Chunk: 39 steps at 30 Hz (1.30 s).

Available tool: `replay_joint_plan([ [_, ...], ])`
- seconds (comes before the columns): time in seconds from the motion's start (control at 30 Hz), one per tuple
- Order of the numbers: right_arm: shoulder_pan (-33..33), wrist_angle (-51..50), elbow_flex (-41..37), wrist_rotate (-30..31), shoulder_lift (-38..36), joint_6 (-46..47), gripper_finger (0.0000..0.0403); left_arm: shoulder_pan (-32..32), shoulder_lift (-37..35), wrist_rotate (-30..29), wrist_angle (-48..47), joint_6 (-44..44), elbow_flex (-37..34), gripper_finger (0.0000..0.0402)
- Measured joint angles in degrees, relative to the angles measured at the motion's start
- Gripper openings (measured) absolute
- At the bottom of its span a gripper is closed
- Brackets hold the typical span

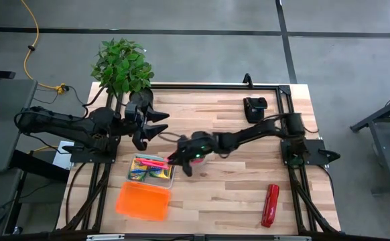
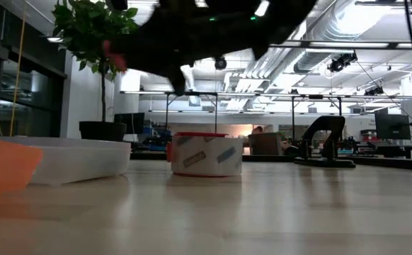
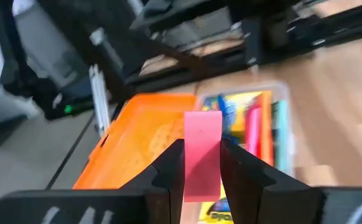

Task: Pack school essentials
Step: Put the pink eraser into the orange supply box, then return to Home Position

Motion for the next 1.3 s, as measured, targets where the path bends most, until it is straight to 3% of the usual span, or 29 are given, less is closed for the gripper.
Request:
replay_joint_plan([
  [0.13, 0.88, -3.47, 7.24, -3.27, 6.07, -2.09, 0.0083, 0.00, 0.00, 0.13, -0.09, 0.09, 0.00, 0.0220],
  [0.43, 2.59, -14.93, 19.60, -3.62, 15.41, -2.82, 0.0083, 0.00, 0.00, 0.15, -0.13, 0.92, 0.00, 0.0220],
  [0.6, 3.03, -18.64, 20.98, -7.42, 16.63, -2.53, 0.0083, 0.00, 0.00, 0.17, -0.13, 0.66, 0.00, 0.0220],
  [0.93, 3.46, -23.22, 21.04, -5.05, 16.60, -0.73, 0.0087, 0.00, 0.00, 0.22, -0.13, 0.65, 0.00, 0.0220],
  [1.03, 3.44, -22.56, 21.04, -4.99, 16.60, 0.69, 0.0108, 0.00, 0.00, 0.16, -0.13, 0.63, 0.01, 0.0220],
  [1.3, 3.33, -23.36, 21.58, -6.52, 16.33, 1.37, 0.0212, 0.00, 0.00, 0.13, -0.13, 0.63, 0.02, 0.0220],
])
